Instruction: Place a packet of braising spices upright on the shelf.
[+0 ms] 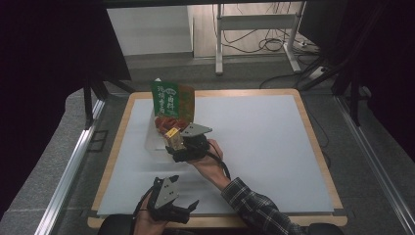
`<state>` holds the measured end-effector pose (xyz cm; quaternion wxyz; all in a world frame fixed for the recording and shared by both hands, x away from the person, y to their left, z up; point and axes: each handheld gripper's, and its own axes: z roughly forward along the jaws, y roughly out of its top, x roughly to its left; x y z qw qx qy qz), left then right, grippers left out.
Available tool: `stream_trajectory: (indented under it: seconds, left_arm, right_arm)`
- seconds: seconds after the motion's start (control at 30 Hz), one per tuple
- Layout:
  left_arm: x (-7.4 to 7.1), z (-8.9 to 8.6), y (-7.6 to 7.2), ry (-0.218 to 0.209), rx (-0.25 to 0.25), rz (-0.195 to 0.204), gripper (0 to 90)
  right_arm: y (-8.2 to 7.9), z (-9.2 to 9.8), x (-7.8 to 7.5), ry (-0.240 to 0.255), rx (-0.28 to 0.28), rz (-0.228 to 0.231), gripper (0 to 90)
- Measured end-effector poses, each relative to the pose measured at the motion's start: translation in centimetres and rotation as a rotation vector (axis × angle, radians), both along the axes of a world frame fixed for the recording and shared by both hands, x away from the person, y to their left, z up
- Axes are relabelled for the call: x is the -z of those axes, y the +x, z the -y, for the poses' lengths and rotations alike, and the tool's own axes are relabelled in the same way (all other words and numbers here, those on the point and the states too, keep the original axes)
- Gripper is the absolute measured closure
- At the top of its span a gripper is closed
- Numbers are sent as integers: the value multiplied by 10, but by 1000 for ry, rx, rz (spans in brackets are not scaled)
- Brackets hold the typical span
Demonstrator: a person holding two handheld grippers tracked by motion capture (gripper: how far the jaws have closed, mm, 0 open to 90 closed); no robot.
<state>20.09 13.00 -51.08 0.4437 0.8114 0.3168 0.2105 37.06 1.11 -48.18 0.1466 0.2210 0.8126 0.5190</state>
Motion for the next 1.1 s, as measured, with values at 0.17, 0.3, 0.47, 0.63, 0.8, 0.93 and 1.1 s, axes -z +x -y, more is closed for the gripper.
stream_trajectory:
  seconds: [0.17, 0.3, 0.47, 0.63, 0.8, 0.93, 1.1]
  left_arm:
    - [0, 0, 0, -2, -1, -2, 15]
    - [0, 0, 0, -2, -2, -2, 15]
    - [1, 0, 1, -1, -2, -3, 14]
    - [1, -1, 1, 0, -3, -6, 13]
    - [1, -1, 1, -1, -7, -6, 11]
    - [2, -1, 2, 1, -10, -6, 9]
    - [3, -1, 2, 6, -6, -8, 4]
  right_arm:
    - [-2, 3, -4, -8, -10, -1, 152]
    - [-5, 8, -5, -14, -20, -3, 145]
    - [-7, 13, -6, -28, -38, -13, 125]
    - [-10, 22, -8, -48, -52, -27, 104]
    - [-13, 33, -7, -73, -55, -40, 82]
    - [-14, 49, -8, -93, -50, -53, 68]
    - [-14, 65, -11, -102, -38, -64, 56]
